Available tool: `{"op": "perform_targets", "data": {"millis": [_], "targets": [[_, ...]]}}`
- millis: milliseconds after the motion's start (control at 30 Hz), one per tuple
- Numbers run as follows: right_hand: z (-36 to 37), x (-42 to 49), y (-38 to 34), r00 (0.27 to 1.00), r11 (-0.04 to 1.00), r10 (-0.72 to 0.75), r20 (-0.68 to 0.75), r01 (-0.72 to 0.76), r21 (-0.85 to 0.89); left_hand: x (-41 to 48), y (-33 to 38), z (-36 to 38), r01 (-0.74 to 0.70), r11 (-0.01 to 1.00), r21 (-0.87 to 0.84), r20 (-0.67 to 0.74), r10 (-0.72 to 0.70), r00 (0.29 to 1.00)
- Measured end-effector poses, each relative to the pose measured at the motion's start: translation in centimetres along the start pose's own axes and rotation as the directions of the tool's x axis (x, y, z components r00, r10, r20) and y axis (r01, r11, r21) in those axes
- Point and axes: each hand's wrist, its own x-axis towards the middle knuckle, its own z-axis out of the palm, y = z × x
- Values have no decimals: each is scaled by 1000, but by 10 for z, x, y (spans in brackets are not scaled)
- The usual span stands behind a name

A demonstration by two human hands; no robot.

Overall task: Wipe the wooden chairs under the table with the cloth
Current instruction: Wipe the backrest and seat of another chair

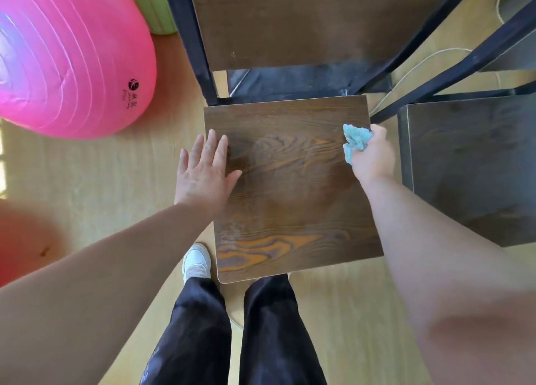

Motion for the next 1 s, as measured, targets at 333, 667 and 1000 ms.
{"op": "perform_targets", "data": {"millis": [333,667,1000], "targets": [[42,-38,-56,965,962,-226,132,242,-126,-14,-21,-4,18,1000,-26,4,-18,1000],[87,-101,-80,888,909,-408,212,418,0,-48,-61,12,65,998,-20,26,-65,998],[116,-215,-46,718,789,-608,338,594,157,-75,-64,21,82,997,4,67,-82,994]]}}
